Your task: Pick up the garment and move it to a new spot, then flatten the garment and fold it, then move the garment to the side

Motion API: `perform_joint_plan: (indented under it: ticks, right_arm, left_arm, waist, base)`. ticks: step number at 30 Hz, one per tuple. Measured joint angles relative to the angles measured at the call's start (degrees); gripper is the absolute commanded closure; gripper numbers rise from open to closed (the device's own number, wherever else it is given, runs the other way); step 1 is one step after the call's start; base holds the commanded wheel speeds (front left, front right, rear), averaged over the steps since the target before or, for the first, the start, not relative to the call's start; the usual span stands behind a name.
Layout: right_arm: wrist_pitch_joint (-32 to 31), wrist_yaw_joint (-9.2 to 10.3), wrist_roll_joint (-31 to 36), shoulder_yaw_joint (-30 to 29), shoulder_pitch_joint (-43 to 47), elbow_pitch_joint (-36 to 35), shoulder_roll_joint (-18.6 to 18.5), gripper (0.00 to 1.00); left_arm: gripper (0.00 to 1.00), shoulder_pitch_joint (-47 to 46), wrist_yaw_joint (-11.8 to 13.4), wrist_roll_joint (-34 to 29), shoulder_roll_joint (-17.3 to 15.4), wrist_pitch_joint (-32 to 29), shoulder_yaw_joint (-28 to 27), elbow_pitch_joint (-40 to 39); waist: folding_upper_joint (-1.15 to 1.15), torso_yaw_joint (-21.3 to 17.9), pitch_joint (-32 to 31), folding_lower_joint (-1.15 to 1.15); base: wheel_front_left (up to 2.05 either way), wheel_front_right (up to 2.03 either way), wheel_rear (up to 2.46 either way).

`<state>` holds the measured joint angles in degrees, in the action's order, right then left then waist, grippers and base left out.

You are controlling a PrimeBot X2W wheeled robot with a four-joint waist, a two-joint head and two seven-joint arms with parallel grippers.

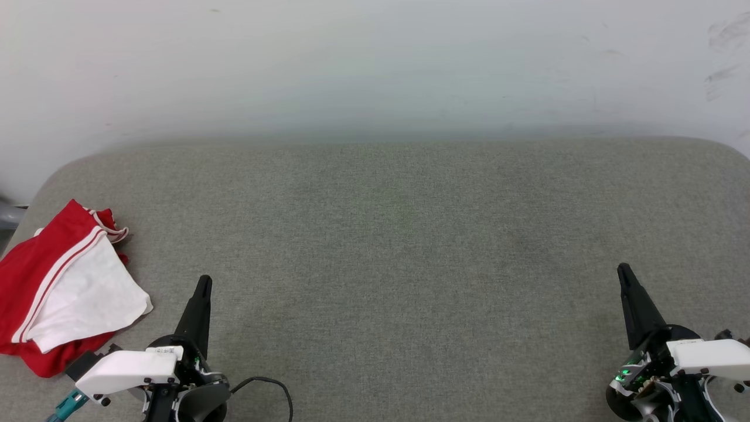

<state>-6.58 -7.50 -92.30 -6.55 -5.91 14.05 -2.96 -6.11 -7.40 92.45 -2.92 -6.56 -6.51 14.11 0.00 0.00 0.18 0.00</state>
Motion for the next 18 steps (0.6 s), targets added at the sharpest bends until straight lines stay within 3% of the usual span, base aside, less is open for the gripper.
perform_joint_plan:
  ticks: [18]
  right_arm:
    - [0.0,0.0,0.0,0.0,0.0,0.0,0.0,1.0]
  left_arm:
    - [1.0,0.0,0.0,0.0,0.0,0.0,0.03,0.0]
  waist:
    - [0.0,0.0,0.0,0.0]
  base:
    - [0.0,0.0,0.0]
